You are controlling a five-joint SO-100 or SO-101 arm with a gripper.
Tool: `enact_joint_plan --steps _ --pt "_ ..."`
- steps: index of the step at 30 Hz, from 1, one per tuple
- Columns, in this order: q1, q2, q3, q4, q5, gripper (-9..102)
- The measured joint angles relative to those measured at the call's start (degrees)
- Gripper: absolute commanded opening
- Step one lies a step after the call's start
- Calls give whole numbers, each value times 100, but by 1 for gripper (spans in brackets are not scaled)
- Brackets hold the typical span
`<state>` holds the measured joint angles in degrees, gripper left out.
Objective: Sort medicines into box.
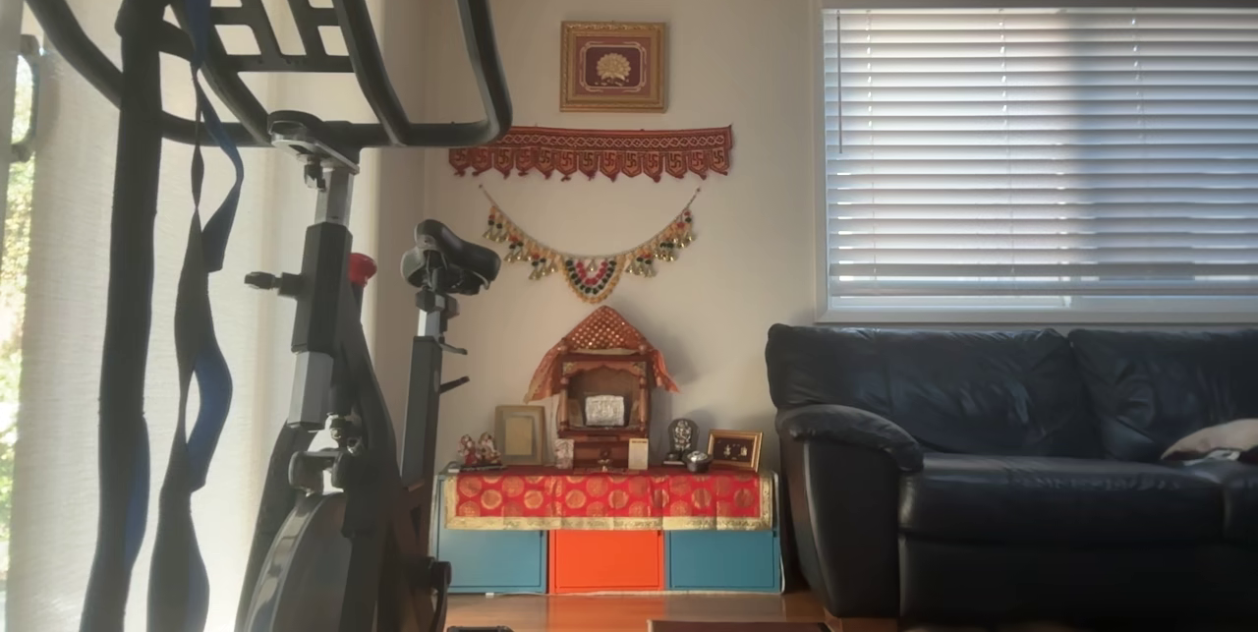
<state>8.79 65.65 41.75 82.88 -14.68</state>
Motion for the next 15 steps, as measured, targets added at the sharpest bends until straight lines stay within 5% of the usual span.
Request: enact_joint_plan --steps 3,10,15 --pt "-18 -97 -132 0 97 3" --pt "-18 -105 -211 79 158 32" --pt "-26 -114 -220 290 158 34"
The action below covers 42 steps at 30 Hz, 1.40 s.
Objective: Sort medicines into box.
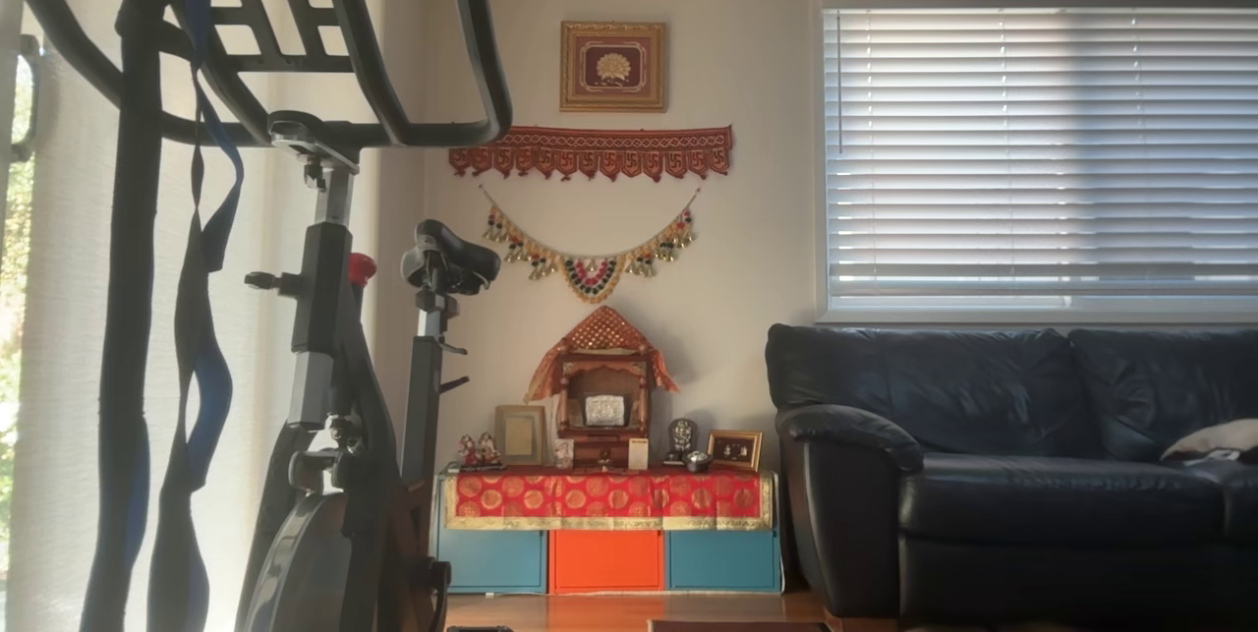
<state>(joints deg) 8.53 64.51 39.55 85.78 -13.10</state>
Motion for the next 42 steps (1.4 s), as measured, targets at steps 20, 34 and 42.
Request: enact_joint_plan --steps 20,34,42 --pt "-343 1354 729 932 -62 1" --pt "-2180 3006 3182 -2250 2531 1" --pt "-2206 3278 4245 -3964 2610 1"
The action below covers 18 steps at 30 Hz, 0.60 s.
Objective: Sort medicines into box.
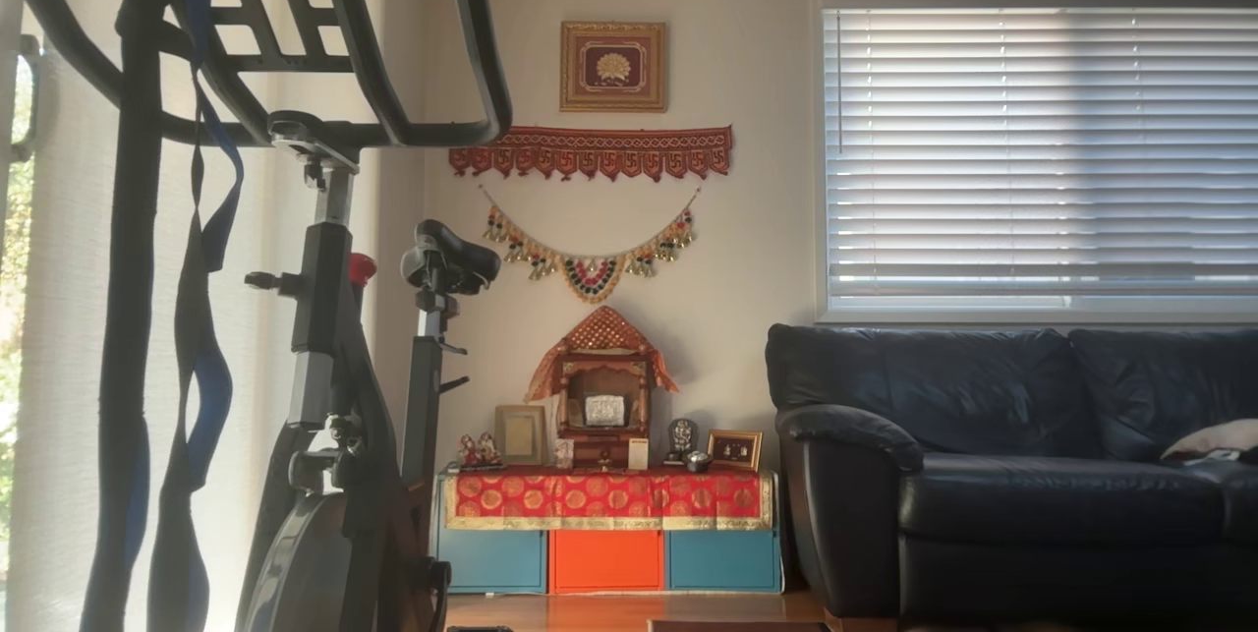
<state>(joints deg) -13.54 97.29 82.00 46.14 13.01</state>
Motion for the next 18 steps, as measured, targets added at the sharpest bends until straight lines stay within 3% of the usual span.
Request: enact_joint_plan --steps 18 --pt "0 9 729 -703 -1134 1"
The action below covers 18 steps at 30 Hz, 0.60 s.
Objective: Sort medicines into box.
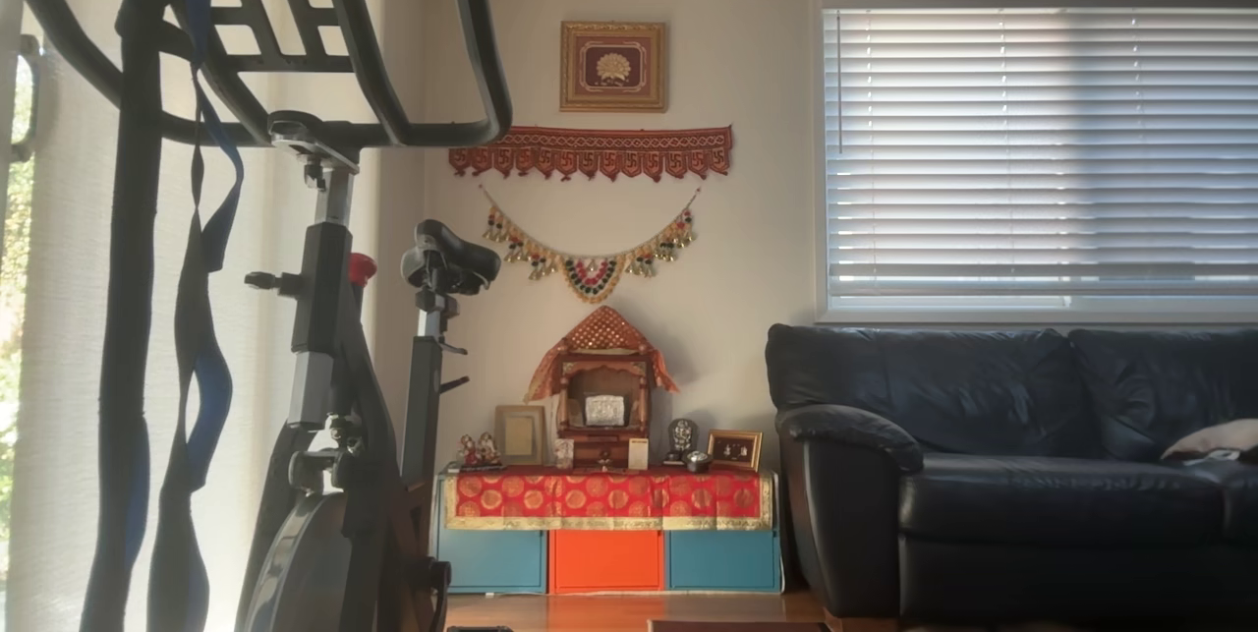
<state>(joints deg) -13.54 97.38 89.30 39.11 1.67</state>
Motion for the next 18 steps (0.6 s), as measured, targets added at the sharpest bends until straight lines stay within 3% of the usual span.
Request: enact_joint_plan --steps 18 --pt "167 0 413 -44 -580 1"
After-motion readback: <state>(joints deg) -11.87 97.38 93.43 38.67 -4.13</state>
